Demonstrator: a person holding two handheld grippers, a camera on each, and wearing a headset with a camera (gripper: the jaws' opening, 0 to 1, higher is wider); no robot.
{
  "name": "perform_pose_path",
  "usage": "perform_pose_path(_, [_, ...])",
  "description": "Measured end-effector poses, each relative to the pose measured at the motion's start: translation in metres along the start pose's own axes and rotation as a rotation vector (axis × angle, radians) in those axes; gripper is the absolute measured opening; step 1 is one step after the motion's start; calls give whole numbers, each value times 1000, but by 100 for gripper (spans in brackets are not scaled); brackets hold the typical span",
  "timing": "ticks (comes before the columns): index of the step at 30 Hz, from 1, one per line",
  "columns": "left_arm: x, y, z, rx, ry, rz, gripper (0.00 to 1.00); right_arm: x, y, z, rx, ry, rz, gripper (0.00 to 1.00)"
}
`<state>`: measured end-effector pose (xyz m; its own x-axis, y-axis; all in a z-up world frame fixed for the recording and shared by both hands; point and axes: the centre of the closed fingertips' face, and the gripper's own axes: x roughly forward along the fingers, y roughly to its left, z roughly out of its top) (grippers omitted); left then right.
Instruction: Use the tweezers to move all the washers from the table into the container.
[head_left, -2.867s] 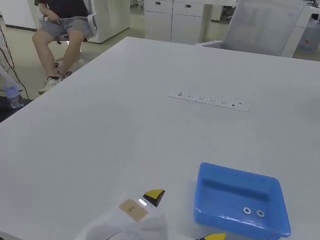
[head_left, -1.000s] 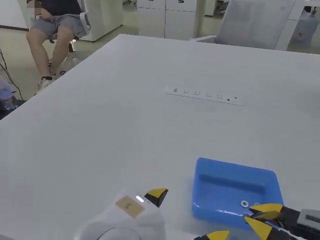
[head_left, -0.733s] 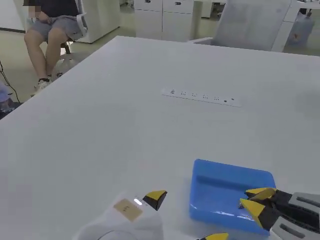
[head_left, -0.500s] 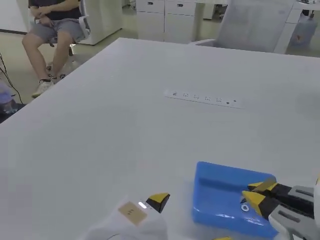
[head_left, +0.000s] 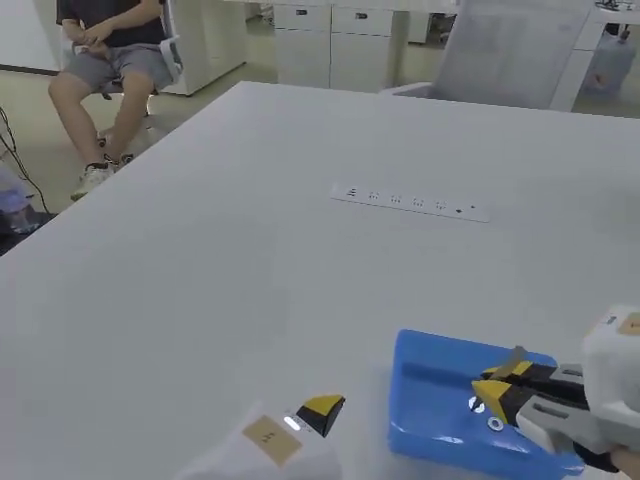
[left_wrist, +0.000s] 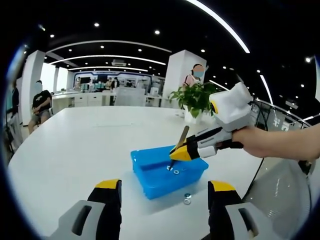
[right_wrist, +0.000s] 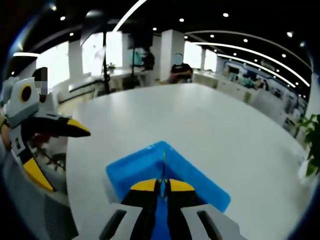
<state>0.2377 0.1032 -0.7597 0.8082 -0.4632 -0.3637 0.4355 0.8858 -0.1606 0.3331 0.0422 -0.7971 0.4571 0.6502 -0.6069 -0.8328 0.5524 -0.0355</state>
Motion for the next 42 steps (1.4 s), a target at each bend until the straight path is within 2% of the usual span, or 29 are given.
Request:
perform_pose_path(5, [-1,1,1,18,0,11,72,9,1,-5,11,25,24,3])
perform_pose_path(14, [-2,3,3,68,2,41,80,14,3,-9,36,45,47,3])
perform_pose_path(20, [-3,0,-2,144,36,36,84,17,0,-10,51,49,54,3])
perform_pose_path(22, [-3,-1,-2,155,33,32,85,16,0,-10,54,52,56,3])
perform_pose_path(26, [-2,0,0,149,17,31,90,15,0,-11,56,56,51,3])
perform_pose_path(35, [0,0,-2,145,26,22,97,9,-3,-11,67,51,43,3])
perform_pose_path(42, [1,0,-2,152,22,19,99,-2,-3,-5,75,32,30,4])
